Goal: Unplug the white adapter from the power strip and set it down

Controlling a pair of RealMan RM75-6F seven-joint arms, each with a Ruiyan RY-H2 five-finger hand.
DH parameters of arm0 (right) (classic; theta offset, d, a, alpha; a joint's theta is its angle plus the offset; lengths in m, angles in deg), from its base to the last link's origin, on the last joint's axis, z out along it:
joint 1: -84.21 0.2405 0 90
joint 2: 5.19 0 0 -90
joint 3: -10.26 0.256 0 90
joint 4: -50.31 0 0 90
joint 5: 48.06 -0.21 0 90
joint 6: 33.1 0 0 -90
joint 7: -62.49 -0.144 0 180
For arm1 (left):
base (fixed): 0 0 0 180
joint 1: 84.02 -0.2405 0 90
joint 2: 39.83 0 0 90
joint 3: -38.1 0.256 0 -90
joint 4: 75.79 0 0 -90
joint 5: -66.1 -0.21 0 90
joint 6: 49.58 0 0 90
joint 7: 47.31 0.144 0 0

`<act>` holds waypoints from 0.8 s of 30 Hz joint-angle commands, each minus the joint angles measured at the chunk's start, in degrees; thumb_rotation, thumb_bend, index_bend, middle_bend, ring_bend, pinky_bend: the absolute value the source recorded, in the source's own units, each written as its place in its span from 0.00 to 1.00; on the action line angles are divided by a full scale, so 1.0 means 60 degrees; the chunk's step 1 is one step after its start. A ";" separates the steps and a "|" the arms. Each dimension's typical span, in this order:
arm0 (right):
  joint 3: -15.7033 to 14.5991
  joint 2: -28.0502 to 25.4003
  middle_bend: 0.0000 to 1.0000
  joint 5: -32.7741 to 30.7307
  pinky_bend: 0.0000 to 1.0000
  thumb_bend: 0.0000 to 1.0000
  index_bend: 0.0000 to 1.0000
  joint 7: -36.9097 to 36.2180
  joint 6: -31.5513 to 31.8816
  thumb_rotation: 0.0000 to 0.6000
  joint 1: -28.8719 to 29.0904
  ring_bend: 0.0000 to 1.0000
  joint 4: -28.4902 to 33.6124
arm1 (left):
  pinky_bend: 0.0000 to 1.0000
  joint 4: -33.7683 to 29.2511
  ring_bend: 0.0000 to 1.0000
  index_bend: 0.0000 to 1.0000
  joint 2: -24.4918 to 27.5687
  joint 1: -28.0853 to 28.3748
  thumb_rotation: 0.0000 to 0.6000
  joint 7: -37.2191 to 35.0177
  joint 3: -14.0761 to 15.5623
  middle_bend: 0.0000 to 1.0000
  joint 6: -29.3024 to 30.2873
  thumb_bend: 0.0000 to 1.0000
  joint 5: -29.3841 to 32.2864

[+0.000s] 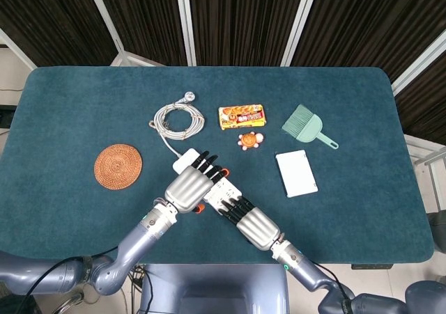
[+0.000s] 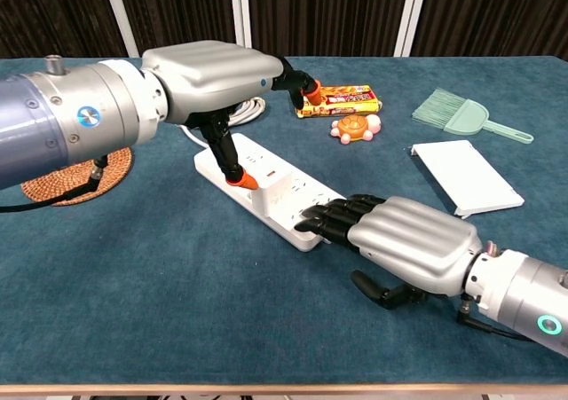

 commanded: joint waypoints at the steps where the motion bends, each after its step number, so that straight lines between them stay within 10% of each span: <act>1: -0.0035 0.0001 0.06 -0.0015 0.13 0.69 0.06 -0.0003 0.0022 1.00 0.0018 0.08 -0.0027 | 0.01 0.0227 0.02 0.21 -0.0034 0.0142 1.00 -0.0047 0.0032 0.22 -0.0096 0.02 0.0098; 24: -0.0365 0.0141 0.11 -0.0286 0.14 0.70 0.16 -0.0147 0.0035 1.00 0.0159 0.11 -0.0420 | 0.03 0.1553 0.04 0.22 -0.0749 0.0864 1.00 -0.0408 0.0366 0.24 -0.0341 0.05 0.0818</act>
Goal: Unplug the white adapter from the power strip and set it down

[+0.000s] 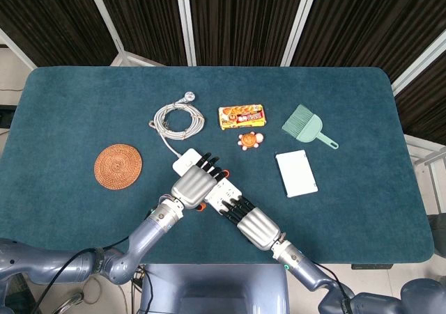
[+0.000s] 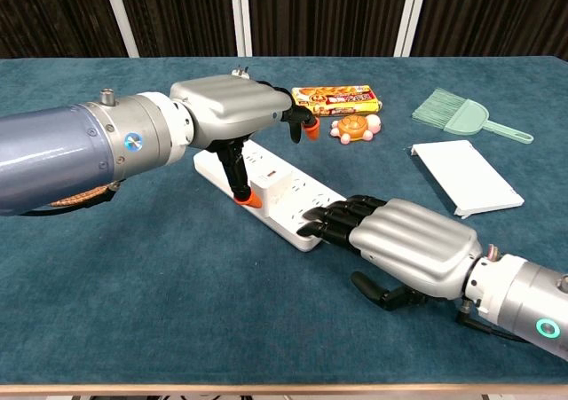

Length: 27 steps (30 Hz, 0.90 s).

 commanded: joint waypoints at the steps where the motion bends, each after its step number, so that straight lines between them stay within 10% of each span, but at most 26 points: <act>1: -0.0031 0.0003 0.11 -0.0022 0.14 0.70 0.16 0.0013 0.0002 1.00 0.0006 0.11 -0.0013 | 0.03 0.0151 0.04 0.22 -0.0078 0.0094 1.00 -0.0021 0.0015 0.24 -0.0022 0.05 0.0080; 27: -0.0165 -0.0125 0.11 -0.0332 0.14 0.69 0.16 0.0043 0.0190 1.00 -0.0027 0.12 -0.0063 | 0.04 0.1404 0.07 0.33 -0.0680 0.0465 1.00 -0.0329 0.0553 0.33 -0.0221 0.07 0.0110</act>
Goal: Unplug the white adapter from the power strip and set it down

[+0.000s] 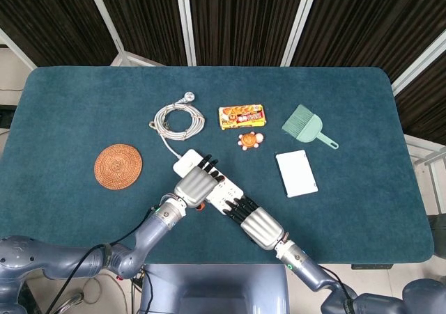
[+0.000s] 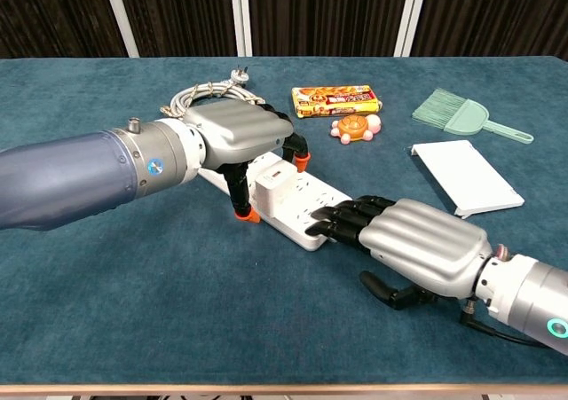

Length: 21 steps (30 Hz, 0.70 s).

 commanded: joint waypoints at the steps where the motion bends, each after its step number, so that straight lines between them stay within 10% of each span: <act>1: -0.0007 0.0006 0.11 -0.0008 0.14 0.69 0.16 -0.0014 0.0012 1.00 0.0006 0.12 -0.0014 | 0.05 0.0052 0.07 0.33 -0.0032 0.0012 1.00 -0.0026 0.0050 0.34 -0.0011 0.07 -0.0008; 21: -0.0117 -0.0020 0.11 -0.0048 0.14 0.70 0.16 -0.0055 0.0158 1.00 0.0012 0.12 -0.0053 | 0.09 0.0559 0.13 0.45 -0.0419 -0.0044 1.00 -0.0372 0.0232 0.46 0.0307 0.24 -0.0402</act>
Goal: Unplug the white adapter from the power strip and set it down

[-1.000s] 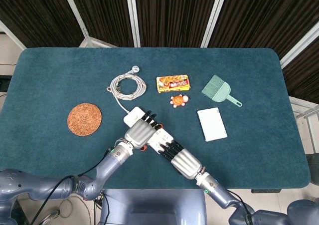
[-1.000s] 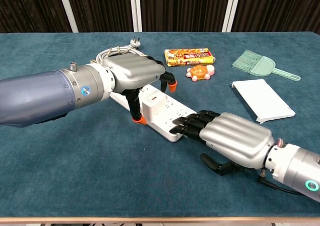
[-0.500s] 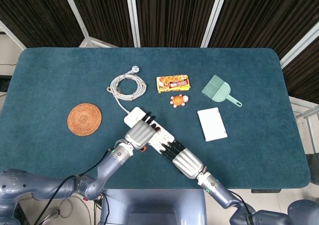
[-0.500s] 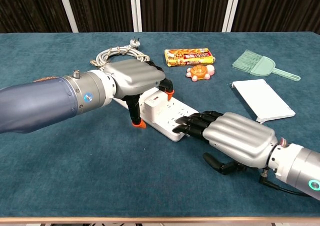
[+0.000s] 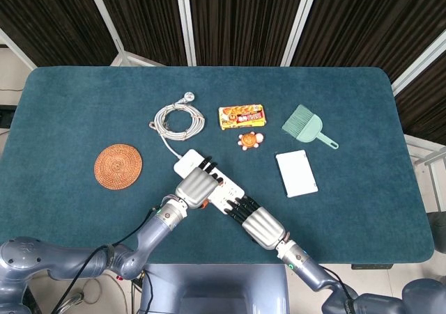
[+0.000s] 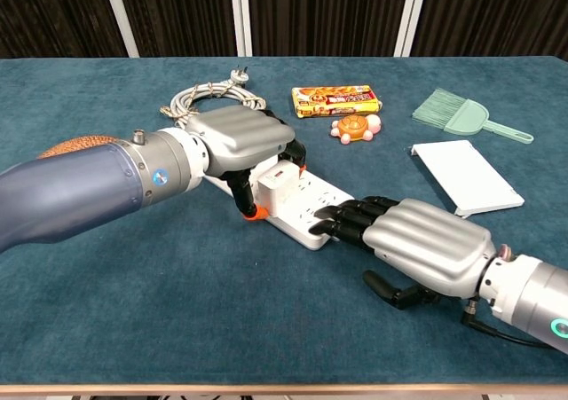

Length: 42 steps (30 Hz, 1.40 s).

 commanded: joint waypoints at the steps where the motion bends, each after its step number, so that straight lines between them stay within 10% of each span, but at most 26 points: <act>1: -0.0004 -0.0006 0.11 -0.0005 0.14 0.70 0.16 0.0013 0.0013 1.00 -0.0001 0.12 0.0006 | 0.09 0.0067 0.13 0.45 -0.0045 -0.0029 1.00 -0.0038 0.0039 0.46 0.0042 0.24 -0.0054; 42: -0.0226 -0.0128 0.12 0.0033 0.14 0.70 0.17 0.0155 0.0189 1.00 -0.0033 0.13 0.0186 | 0.18 0.0637 0.22 0.56 -0.0460 -0.0405 1.00 -0.0951 0.0056 0.58 0.0561 0.42 -0.1382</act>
